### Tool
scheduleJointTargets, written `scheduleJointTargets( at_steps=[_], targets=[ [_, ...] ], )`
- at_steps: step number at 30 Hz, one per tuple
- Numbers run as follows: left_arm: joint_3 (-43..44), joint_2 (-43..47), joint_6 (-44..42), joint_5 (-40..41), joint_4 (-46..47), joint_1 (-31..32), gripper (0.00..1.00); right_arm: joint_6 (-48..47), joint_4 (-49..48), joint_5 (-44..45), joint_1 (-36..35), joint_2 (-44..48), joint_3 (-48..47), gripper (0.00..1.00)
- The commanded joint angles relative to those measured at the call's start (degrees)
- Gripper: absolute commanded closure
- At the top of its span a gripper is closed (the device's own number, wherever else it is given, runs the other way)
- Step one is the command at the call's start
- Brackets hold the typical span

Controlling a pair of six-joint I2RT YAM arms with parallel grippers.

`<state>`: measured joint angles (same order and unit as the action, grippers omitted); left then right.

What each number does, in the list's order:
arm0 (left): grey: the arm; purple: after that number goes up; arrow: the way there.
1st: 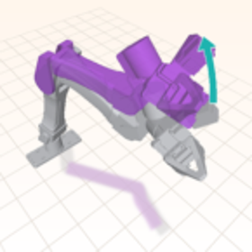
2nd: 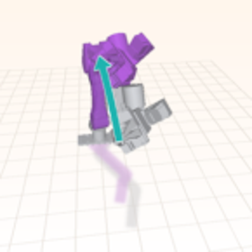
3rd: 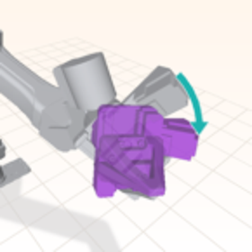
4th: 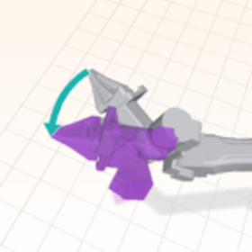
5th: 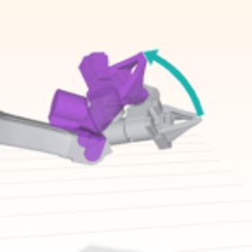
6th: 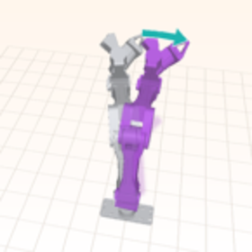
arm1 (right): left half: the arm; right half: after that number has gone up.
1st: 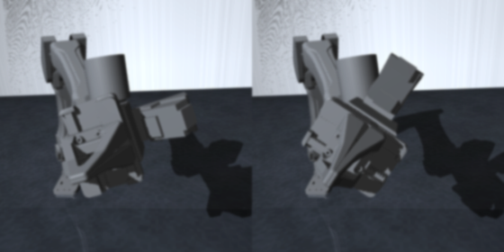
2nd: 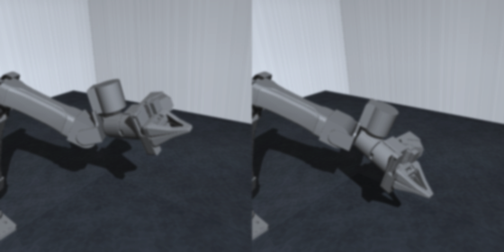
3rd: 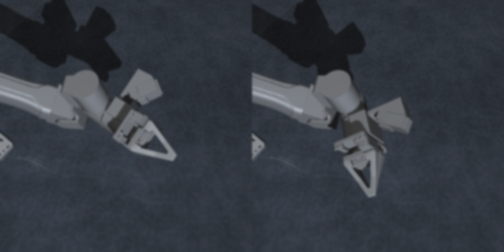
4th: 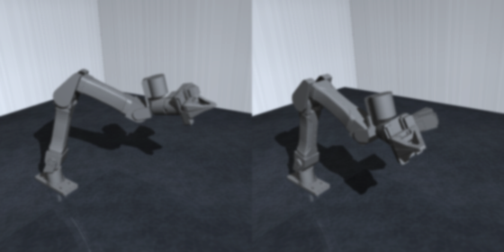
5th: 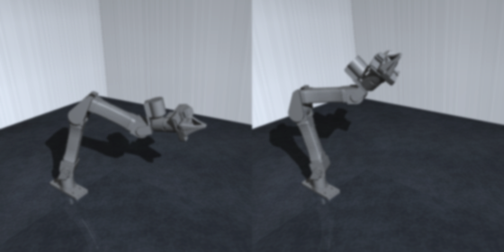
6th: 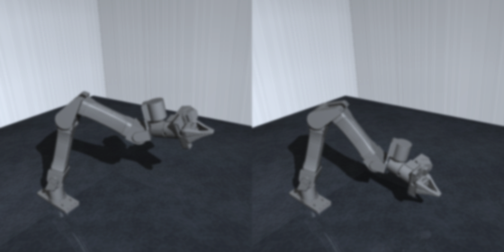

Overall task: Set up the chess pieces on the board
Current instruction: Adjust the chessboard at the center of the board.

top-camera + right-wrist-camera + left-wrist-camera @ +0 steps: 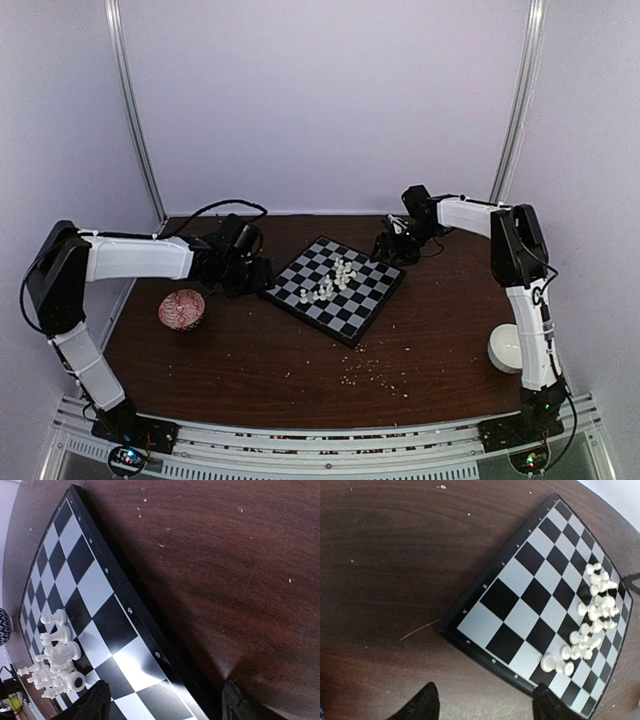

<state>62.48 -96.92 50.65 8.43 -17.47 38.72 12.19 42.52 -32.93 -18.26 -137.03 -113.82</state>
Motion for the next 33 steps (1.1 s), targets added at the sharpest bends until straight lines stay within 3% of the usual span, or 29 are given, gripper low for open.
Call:
scheduleJointTargets(
  at_steps=[1,11,15,22,33],
  targets=[
    [4.9,-5.6,7.2,-5.4,2.8,-3.5,0.41,0.1,0.8,-5.8,-0.2,2.9,7.3,0.29],
    [6.3,-13.4,10.0,-5.2,4.9,-9.3,0.38,-1.6,-2.4,-4.9,-1.4,8.9,18.0,0.40],
    [8.3,-17.2,8.1,-9.1,9.5,-10.7,0.38,-3.1,-3.2,-5.1,-3.8,11.3,23.5,0.43],
    [15.9,-22.9,1.3,-12.1,10.1,-10.9,0.44,-5.5,-7.5,-4.2,-8.5,18.5,35.5,0.46],
    [15.0,-25.8,-2.3,-24.1,16.5,-9.7,0.54,-10.5,-8.1,-2.7,-14.4,24.8,44.5,0.54]
  ],
)
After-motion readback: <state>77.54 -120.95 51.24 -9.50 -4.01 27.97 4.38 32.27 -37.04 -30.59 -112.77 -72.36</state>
